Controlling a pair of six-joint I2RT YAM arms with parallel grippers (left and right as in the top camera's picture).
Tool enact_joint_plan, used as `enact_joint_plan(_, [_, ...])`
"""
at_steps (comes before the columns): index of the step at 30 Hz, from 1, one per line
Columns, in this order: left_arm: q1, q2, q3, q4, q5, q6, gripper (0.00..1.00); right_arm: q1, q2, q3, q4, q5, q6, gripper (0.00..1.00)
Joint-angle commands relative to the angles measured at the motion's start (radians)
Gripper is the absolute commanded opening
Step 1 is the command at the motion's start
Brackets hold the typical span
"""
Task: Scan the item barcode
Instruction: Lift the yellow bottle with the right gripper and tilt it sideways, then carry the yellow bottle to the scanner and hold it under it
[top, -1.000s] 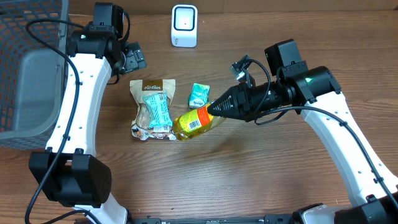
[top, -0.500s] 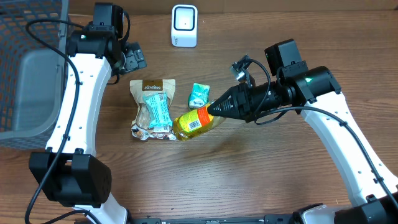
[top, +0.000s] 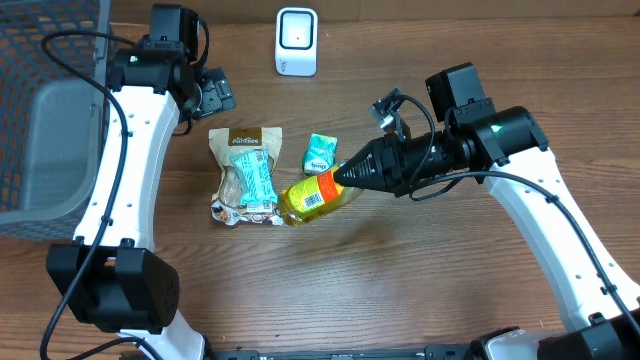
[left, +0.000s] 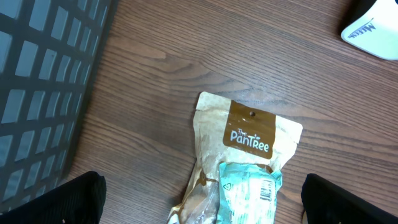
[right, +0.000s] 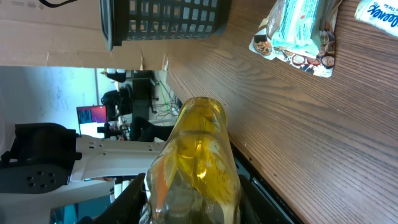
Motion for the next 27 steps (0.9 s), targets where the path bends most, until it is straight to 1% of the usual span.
enact_joint_plan(1, [-0.006, -0.012, 0.013, 0.002, 0.0, 0.013, 0.99, 0.0, -0.021, 0.03, 0.003, -0.032, -0.008, 0.08])
enact_joint_plan(19, [-0.006, -0.012, 0.013, 0.002, 0.0, 0.013, 1.0, 0.0, -0.021, 0.03, 0.003, -0.024, -0.008, 0.1])
enact_joint_plan(27, [-0.006, -0.012, 0.013, 0.002, 0.0, 0.013, 0.99, -0.003, -0.021, 0.03, 0.027, 0.029, -0.008, 0.1])
